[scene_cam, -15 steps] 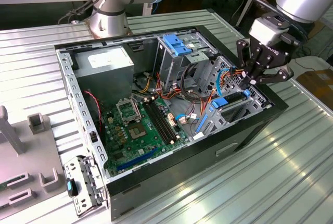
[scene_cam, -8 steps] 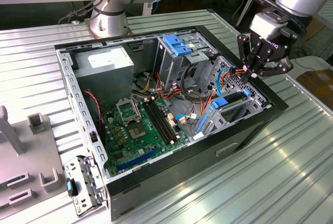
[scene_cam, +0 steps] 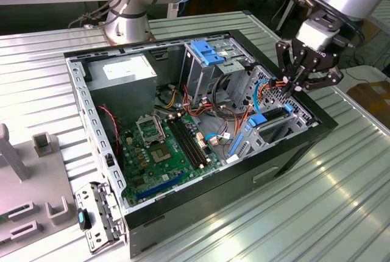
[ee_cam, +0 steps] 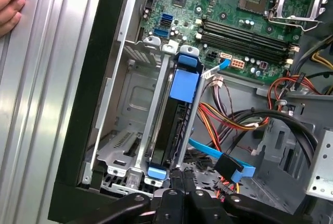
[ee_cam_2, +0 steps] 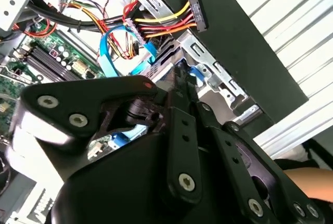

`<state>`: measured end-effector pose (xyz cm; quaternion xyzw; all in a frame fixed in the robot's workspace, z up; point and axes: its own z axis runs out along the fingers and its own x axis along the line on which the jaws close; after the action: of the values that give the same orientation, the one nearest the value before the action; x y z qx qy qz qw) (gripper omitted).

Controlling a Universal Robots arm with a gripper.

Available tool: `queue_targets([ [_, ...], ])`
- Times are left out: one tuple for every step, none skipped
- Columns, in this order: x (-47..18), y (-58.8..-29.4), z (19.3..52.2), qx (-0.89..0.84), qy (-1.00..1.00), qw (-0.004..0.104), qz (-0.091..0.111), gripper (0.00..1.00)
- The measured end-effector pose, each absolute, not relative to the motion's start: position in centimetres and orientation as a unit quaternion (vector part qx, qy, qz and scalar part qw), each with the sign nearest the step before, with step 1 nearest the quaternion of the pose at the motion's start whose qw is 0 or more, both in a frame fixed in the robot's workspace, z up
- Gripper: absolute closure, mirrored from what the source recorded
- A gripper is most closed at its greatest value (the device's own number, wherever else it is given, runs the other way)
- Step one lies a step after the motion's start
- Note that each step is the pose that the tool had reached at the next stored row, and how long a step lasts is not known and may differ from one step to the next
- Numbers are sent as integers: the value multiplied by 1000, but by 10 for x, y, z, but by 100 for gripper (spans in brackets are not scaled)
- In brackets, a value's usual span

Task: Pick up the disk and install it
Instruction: 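Insert the first disk wire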

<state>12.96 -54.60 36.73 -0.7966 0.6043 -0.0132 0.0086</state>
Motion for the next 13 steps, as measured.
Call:
queue_targets([
  [130, -546, 367, -799, 601, 9, -13, 89],
  [131, -546, 367, -802, 597, 9, -13, 83],
  [132, -546, 367, -805, 593, 9, -13, 82],
  [132, -545, 366, -809, 588, 9, -14, 75],
  [133, -545, 366, -812, 583, 8, -14, 75],
  [134, -545, 366, -816, 578, 8, -14, 75],
  [134, -545, 366, -817, 576, 8, -14, 75],
  [135, -544, 366, -818, 575, 8, -14, 75],
  [135, -543, 366, -819, 573, 8, -14, 75],
  [135, -542, 366, -821, 571, 8, -14, 75],
  [135, -542, 366, -823, 568, 8, -14, 75],
  [136, -541, 365, -826, 563, 9, -14, 75],
  [136, -541, 365, -829, 559, 9, -14, 75],
])
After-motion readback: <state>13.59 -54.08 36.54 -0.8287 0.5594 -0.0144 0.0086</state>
